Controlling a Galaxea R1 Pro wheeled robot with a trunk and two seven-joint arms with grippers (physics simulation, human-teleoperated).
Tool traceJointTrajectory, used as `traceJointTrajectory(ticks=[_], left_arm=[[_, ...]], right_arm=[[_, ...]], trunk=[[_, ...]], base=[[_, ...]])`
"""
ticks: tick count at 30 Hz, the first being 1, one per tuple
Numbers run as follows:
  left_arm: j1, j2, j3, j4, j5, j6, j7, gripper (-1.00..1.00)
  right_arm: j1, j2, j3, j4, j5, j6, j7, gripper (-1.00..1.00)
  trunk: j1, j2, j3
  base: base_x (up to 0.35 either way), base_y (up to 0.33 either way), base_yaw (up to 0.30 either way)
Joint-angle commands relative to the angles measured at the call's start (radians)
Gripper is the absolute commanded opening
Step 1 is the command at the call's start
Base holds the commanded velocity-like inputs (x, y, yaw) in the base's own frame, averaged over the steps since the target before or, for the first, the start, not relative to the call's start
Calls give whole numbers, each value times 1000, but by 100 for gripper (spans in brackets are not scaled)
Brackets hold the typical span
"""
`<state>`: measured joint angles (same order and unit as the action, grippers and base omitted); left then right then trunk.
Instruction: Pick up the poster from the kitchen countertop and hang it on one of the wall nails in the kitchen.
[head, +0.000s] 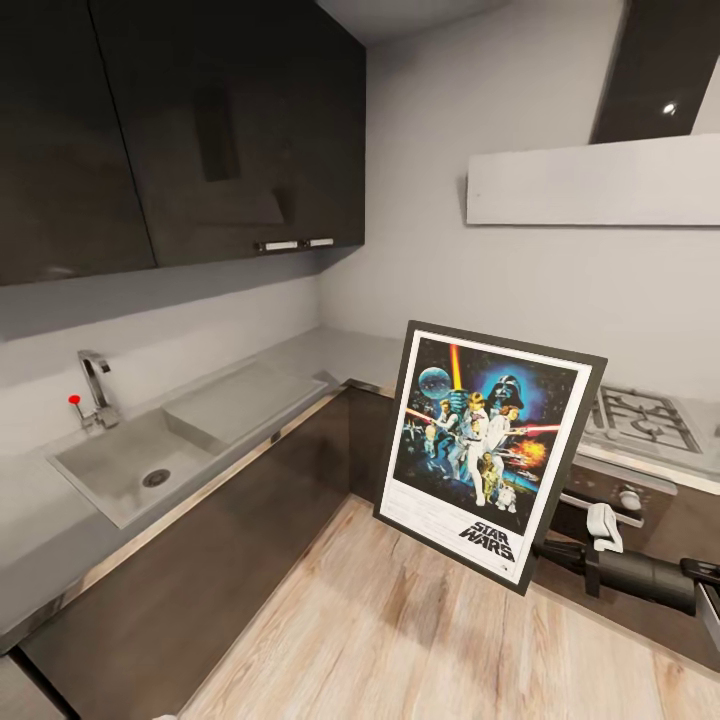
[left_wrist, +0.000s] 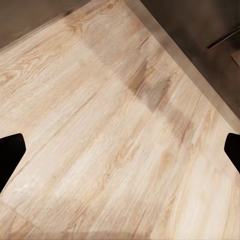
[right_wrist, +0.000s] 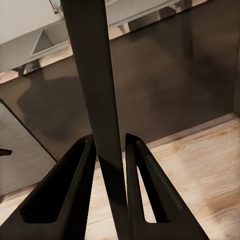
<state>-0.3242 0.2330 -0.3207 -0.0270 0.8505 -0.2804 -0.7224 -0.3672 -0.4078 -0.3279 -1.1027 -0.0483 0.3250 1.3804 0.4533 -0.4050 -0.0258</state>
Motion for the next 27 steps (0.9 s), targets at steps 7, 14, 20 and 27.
traceJointTrajectory(ticks=[7, 14, 20, 27], left_arm=[[-1, 0, -9, 1, 5, -6, -2, 100], [-1, 0, -9, 1, 5, -6, -2, 100], [-1, 0, -7, 1, 5, -6, -5, 100], [-1, 0, -7, 1, 5, -6, -5, 100]], right_arm=[[-1, 0, 0, 0, -4, 13, 5, -100], [-1, 0, 0, 1, -4, 13, 5, -100], [-1, 0, 0, 0, -4, 14, 5, -100], [-1, 0, 0, -1, -4, 13, 6, -100]], trunk=[[-3, 5, 1], [-3, 5, 1], [-3, 5, 1], [-3, 5, 1]], base=[[0, 0, 0], [0, 0, 0], [0, 0, 0], [-99, -63, 2]])
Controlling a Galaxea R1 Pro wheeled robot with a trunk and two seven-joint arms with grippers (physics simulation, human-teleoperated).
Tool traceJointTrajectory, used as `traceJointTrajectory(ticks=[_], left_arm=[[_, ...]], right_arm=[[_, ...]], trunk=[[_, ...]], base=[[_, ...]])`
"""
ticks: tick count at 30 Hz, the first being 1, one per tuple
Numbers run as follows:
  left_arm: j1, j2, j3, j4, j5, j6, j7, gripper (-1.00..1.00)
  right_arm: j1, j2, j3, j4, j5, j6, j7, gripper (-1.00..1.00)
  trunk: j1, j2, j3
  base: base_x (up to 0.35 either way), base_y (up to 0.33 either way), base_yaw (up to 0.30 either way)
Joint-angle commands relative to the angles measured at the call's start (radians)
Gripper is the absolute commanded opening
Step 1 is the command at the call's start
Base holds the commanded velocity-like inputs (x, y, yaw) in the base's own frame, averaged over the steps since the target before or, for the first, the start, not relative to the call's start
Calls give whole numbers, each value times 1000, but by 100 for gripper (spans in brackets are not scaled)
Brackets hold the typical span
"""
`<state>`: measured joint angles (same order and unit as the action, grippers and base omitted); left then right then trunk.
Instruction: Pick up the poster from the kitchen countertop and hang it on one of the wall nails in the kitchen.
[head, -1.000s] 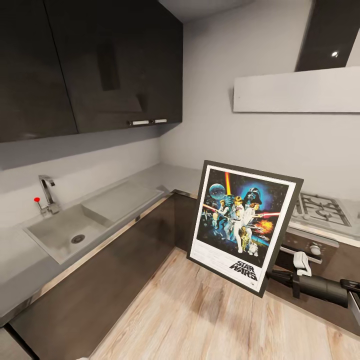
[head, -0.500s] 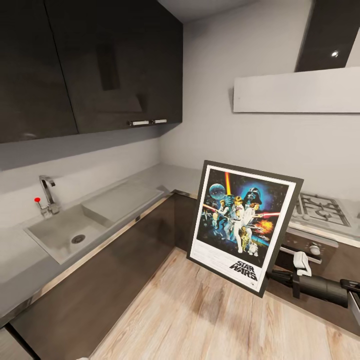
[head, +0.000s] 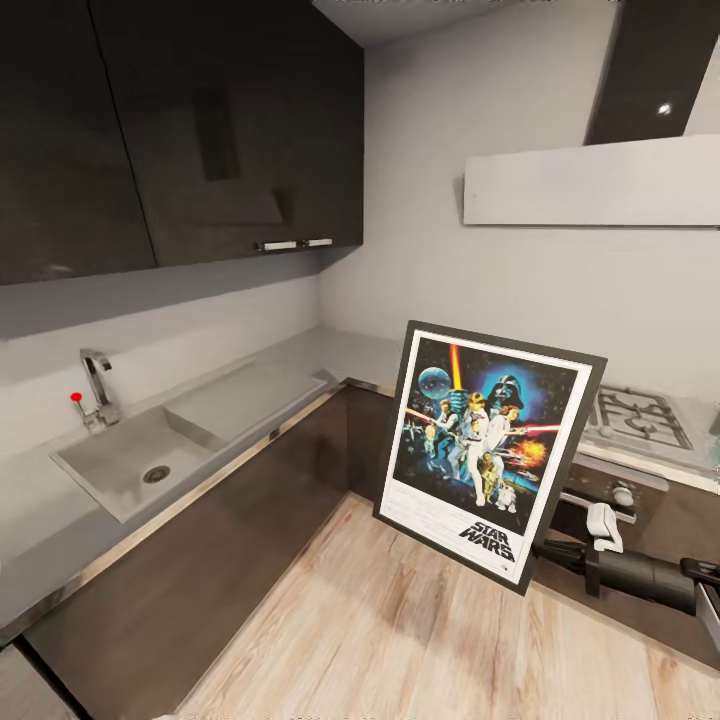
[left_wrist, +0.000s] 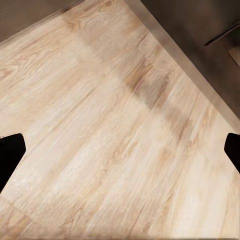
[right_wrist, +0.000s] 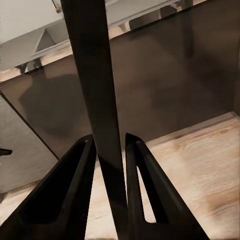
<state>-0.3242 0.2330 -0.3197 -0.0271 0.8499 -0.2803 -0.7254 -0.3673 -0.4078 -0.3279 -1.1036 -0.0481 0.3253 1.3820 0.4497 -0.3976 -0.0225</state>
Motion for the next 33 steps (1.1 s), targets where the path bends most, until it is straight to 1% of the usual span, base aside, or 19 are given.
traceJointTrajectory(ticks=[1, 8, 18, 23, 26, 32, 33], left_arm=[[-1, 0, -9, 1, 5, -7, -2, 100], [-1, 0, -9, 1, 6, -8, -3, 100], [-1, 0, -7, 1, 6, -8, -4, 100], [-1, 0, -6, 1, 6, -8, -4, 100], [-1, 0, -6, 1, 7, -8, -2, 100], [-1, 1, -5, 1, 8, -8, -2, 100], [-1, 1, -5, 1, 8, -8, -1, 100]], right_arm=[[-1, 0, 0, 0, -4, 13, 4, -100], [-1, 0, 1, -6, -3, 12, 2, -100], [-1, 1, 3, -7, -3, 11, -21, -100], [-1, 1, 3, -7, -3, 11, -23, -100], [-1, 1, 3, -7, -3, 11, -23, -100], [-1, 1, 3, -7, -3, 11, -24, -100], [-1, 5, 3, -7, -3, 11, -32, -100]], trunk=[[0, -2, -2], [0, -2, -2], [0, -2, -2], [0, -2, -2], [0, -2, -2], [0, -2, -2], [0, -2, -2]], base=[[-224, -157, 95], [-112, -66, 225], [-298, -3, 287], [-130, 8, 290], [-132, 135, 192], [-198, 213, 84], [-234, 228, 204]])
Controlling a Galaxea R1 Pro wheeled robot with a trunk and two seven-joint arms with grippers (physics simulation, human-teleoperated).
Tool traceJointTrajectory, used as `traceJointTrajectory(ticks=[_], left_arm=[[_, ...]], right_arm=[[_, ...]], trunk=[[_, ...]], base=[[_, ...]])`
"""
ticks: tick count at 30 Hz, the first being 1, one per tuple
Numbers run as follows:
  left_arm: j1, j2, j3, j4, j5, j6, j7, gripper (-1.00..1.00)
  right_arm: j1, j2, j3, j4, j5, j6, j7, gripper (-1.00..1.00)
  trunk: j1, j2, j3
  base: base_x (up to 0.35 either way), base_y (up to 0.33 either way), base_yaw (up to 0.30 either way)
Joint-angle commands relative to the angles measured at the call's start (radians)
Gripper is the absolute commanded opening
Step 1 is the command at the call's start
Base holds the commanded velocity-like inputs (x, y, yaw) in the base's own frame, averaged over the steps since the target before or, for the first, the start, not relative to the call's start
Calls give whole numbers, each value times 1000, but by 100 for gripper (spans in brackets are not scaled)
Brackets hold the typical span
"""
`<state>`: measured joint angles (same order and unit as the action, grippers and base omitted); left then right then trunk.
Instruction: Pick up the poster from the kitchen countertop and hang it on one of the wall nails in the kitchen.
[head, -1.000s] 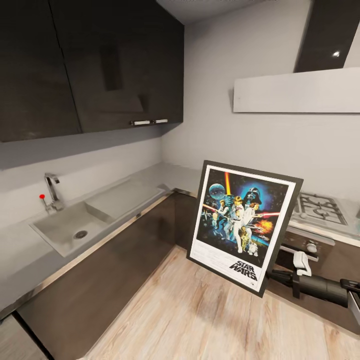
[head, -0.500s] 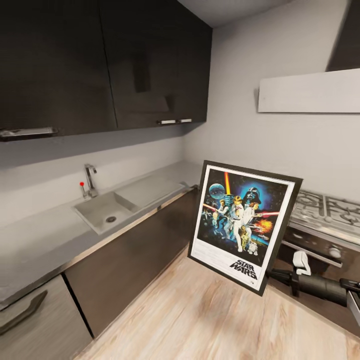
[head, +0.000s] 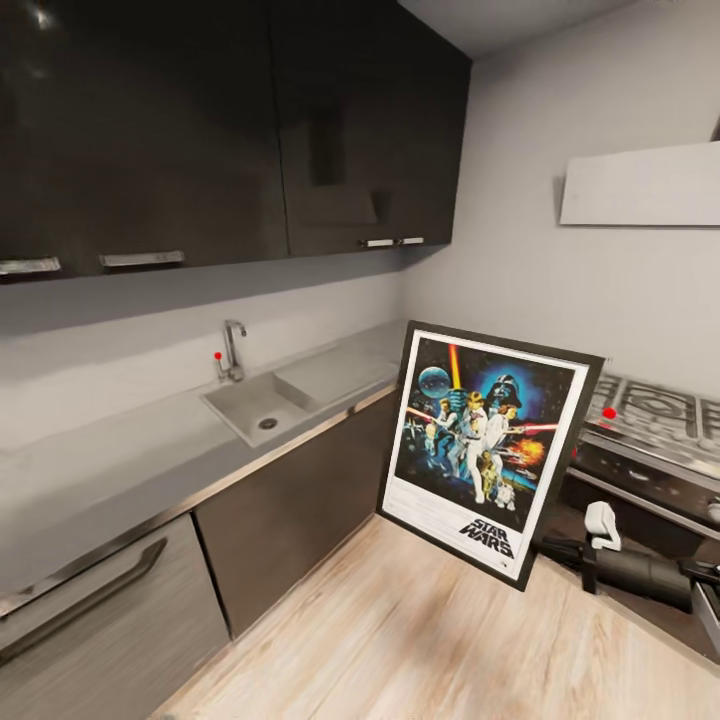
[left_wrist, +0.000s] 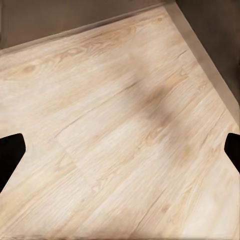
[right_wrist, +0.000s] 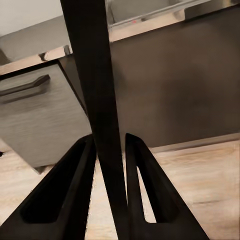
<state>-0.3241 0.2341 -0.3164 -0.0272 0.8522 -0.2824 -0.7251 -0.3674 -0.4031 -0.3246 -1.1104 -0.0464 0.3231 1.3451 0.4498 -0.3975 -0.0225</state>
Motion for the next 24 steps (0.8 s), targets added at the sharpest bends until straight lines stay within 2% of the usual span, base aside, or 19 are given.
traceJointTrajectory(ticks=[1, 7, 16, 24], left_arm=[[-1, 0, -9, 1, 5, -6, -1, 100], [-1, 1, -9, 1, 6, -7, 0, 100], [-1, 1, -8, 1, 6, -7, 0, 100], [-1, 1, -6, 2, 7, -6, 0, 100]], right_arm=[[-1, 6, -1, -2, -4, 13, -4, -100], [-1, 24, 0, -6, -2, 13, -30, -100], [-1, 24, 1, -6, -2, 13, -30, -100], [-1, 24, 3, -6, -2, 13, -31, -100]], trunk=[[0, -2, -2], [0, -2, -2], [0, -2, -2], [0, -2, -2]], base=[[-219, 210, 233], [-165, 61, 271], [-312, 2, 287], [-133, 100, 277]])
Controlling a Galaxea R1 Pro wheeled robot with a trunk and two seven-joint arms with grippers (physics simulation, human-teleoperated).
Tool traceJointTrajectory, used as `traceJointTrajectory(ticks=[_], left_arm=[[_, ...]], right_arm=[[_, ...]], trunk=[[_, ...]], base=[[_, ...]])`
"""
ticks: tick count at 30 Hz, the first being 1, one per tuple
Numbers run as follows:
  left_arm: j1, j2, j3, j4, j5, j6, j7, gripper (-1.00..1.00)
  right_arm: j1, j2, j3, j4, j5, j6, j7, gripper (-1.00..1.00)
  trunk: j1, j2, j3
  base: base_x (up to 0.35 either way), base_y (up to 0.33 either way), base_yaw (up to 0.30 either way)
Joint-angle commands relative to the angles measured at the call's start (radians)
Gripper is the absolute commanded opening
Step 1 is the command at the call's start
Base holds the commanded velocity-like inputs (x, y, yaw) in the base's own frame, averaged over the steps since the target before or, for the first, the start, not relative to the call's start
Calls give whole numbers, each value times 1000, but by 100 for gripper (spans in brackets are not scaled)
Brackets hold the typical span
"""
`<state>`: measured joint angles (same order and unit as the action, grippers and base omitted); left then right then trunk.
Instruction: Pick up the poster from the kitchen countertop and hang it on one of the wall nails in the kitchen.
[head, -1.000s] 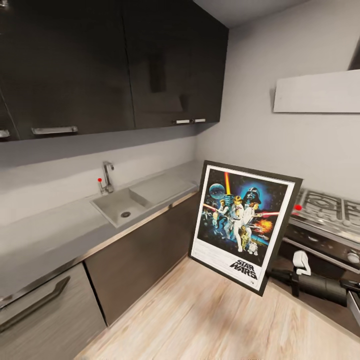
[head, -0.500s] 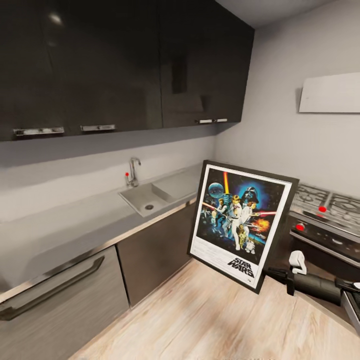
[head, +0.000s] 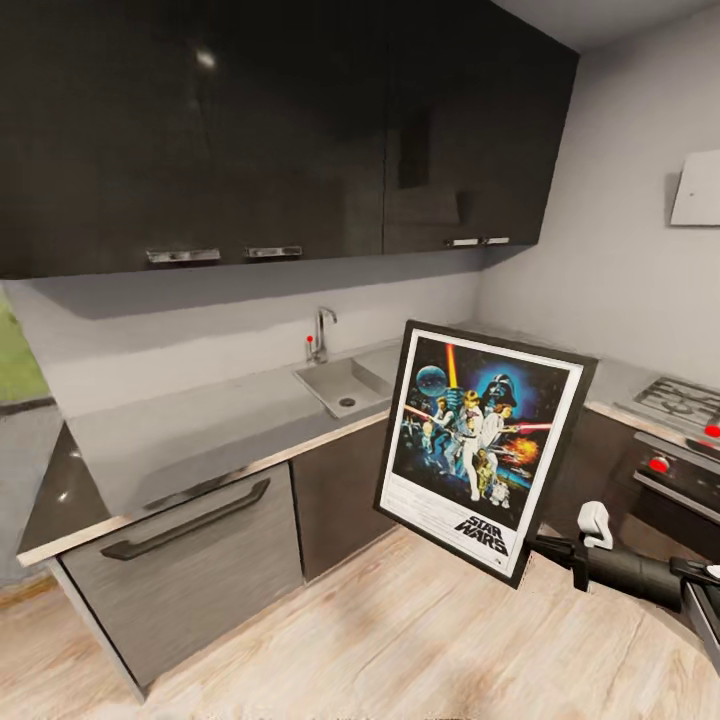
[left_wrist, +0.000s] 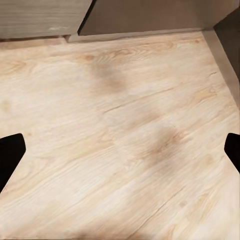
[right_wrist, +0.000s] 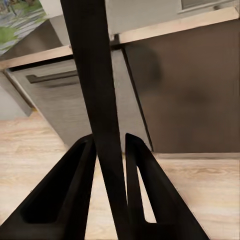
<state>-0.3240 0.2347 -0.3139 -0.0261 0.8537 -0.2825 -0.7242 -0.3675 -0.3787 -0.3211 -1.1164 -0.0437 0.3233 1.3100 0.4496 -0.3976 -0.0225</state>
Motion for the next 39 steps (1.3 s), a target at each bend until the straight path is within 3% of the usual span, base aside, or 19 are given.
traceJointTrajectory(ticks=[1, 10, 18, 39], left_arm=[[-1, 0, -8, 1, 5, -6, -1, 100], [-1, 0, -8, 2, 5, -6, -1, 100], [-1, 1, -7, 2, 7, -6, -1, 100], [-1, 3, -5, 2, 7, -6, -1, 100]], right_arm=[[-1, 0, 0, 0, -5, 13, 5, -100], [-1, 1, 0, 0, -4, 13, 3, -100], [-1, 1, 1, 0, -4, 13, 3, -100], [-1, 6, 2, 0, -4, 13, 2, -100]], trunk=[[0, -2, -2], [0, -2, -2], [0, -2, -2], [0, -2, -2]], base=[[-184, 201, 143], [-193, 208, 160], [-81, 107, 279], [-183, 250, 288]])
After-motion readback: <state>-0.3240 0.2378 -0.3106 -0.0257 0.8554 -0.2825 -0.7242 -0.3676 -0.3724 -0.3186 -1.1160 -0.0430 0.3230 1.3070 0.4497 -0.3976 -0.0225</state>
